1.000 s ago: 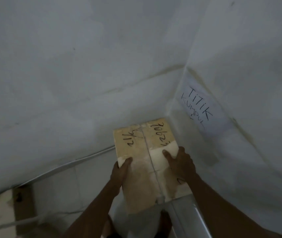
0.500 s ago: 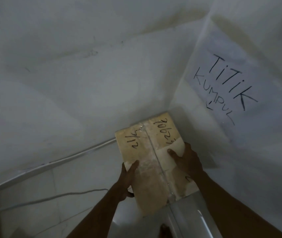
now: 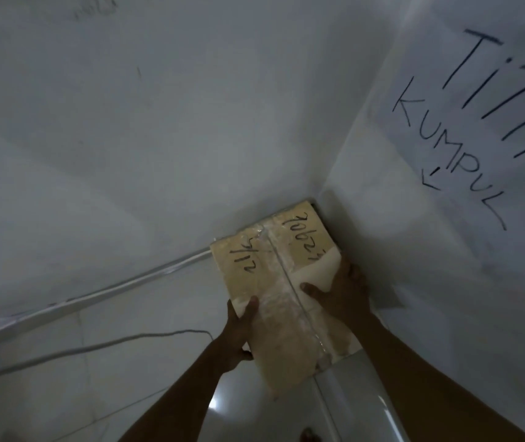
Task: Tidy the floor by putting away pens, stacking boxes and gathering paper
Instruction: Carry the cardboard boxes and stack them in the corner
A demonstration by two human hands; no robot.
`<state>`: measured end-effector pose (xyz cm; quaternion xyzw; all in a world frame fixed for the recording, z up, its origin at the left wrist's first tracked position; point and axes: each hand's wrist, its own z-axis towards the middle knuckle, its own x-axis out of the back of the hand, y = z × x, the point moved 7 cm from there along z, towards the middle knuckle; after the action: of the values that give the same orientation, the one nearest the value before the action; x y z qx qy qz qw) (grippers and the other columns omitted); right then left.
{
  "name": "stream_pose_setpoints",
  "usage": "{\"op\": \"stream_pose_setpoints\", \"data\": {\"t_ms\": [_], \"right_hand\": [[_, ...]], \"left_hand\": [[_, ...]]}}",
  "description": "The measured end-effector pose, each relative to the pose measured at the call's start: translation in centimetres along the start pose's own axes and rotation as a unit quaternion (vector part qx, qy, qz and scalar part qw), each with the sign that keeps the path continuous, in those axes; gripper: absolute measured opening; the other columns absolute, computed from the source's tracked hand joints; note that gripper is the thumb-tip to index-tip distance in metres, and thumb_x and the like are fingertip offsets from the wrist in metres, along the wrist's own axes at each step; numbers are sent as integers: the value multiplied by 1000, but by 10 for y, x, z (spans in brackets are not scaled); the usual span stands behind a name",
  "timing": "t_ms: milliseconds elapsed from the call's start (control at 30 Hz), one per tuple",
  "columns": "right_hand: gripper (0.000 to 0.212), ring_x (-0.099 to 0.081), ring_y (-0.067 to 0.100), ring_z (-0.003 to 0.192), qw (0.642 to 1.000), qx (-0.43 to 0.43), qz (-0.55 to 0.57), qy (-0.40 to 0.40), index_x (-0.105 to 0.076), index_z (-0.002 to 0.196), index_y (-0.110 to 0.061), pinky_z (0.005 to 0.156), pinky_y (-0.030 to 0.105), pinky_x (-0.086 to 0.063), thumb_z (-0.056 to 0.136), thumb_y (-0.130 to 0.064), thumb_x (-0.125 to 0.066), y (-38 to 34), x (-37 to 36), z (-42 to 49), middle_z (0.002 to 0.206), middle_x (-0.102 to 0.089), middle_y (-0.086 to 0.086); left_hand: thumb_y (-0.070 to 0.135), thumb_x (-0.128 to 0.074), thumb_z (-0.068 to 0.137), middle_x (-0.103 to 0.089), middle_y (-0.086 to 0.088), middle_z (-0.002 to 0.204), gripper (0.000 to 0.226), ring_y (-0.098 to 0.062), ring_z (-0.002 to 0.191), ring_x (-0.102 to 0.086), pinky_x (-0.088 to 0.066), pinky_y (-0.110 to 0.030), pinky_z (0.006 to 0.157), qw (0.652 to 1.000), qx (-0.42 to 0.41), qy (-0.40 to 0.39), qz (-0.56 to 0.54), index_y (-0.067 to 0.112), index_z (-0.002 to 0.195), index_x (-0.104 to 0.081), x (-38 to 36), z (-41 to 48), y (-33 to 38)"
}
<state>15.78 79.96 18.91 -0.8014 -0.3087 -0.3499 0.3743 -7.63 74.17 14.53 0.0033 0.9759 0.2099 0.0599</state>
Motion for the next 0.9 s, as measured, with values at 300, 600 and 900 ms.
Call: {"op": "stream_pose_setpoints", "data": {"t_ms": [300,600,900], "right_hand": [[117,-38,38,127,999,-23,15,28,-12,148,-8,103,46,-34,64,-60,-76,9,24,28,139,-35,21],[121,-33,39,131,1000,-15,-10,15,-10,148,-6,105,48,-35,63,-61,-76,5,36,59,145,-29,21],[98,-27,39,136,992,1,-123,-40,-9,147,4,110,45,-28,86,-60,-52,-28,69,34,149,-23,25]], "left_hand": [[68,-54,77,-43,0,142,68,-34,126,-45,-39,-67,97,1000,-14,-20,3,49,135,-22,-27,15,36],[71,-51,77,-41,-3,143,73,-34,126,-46,-45,-53,89,999,-1,-5,33,47,137,-17,-38,36,48],[38,-59,90,-48,-13,138,68,-32,120,-51,-43,-34,94,978,-74,126,151,16,146,-27,-13,-1,98]]}}
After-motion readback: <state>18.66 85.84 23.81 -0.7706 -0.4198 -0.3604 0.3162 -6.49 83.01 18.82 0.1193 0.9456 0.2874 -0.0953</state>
